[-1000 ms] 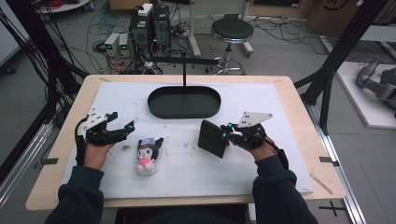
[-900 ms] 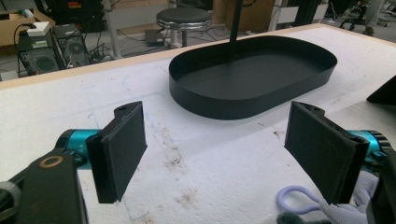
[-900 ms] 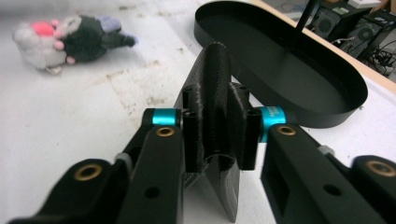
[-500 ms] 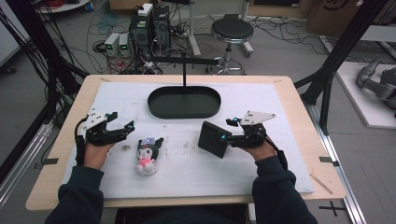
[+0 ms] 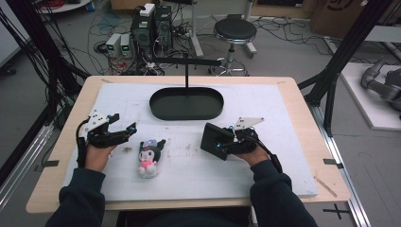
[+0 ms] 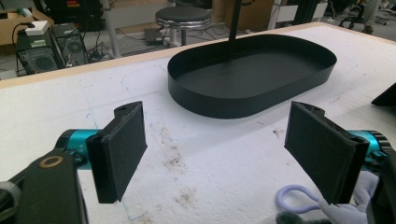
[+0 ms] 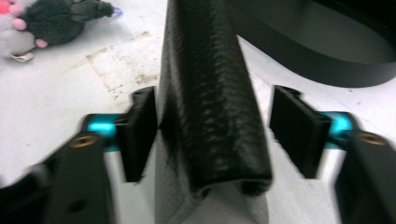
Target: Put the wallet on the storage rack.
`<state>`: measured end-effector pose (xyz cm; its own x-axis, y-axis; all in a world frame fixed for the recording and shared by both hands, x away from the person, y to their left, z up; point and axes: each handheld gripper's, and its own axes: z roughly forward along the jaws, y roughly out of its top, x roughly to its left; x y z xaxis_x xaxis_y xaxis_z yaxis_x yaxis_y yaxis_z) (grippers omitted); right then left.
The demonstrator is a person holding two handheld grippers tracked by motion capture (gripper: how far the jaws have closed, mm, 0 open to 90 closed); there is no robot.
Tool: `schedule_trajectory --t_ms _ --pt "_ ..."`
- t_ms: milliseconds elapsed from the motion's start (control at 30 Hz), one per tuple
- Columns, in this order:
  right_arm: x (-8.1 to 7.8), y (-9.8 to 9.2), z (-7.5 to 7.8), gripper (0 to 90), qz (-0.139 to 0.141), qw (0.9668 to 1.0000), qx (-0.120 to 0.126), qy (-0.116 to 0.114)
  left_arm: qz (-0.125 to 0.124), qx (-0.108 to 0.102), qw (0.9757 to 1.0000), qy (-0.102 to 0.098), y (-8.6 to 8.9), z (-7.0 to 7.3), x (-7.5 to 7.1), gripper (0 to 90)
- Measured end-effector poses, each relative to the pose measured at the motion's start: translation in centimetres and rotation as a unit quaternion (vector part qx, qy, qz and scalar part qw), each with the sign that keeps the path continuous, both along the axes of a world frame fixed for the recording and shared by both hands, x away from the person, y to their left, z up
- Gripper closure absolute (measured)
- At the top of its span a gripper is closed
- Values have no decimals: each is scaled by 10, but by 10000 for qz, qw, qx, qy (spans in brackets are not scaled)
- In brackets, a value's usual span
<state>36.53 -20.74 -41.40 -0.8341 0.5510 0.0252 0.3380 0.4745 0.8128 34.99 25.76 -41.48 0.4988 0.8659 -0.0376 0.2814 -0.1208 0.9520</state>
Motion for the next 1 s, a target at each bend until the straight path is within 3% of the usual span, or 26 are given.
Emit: schedule_trajectory --t_ms 67,167,233,333,400,700,733,1000 --pt "0 -1 1 513 33 9999 102 55 6 -13 10000 -3 0 0 0 203" --pt "0 -2 2 734 39 9998 183 86 0 -2 10000 2 0 0 0 203" --pt "-1 -3 5 782 -21 9998 212 31 -2 -2 10000 3 0 0 0 203" --pt "-1 -3 7 787 -34 9997 238 -48 -4 9 10000 10 0 0 1 203" --pt "2 -4 11 788 -108 9991 415 -62 1 1 10000 24 0 -1 1 203" --pt "31 6 34 790 -517 9959 679 -315 -8 -17 10000 15 0 -1 1 204" --pt "42 11 40 790 -580 9955 641 -385 -6 -18 10000 22 0 -1 1 204" --pt "73 37 50 792 -720 9948 345 -629 9 -72 10000 15 2 -1 2 204"
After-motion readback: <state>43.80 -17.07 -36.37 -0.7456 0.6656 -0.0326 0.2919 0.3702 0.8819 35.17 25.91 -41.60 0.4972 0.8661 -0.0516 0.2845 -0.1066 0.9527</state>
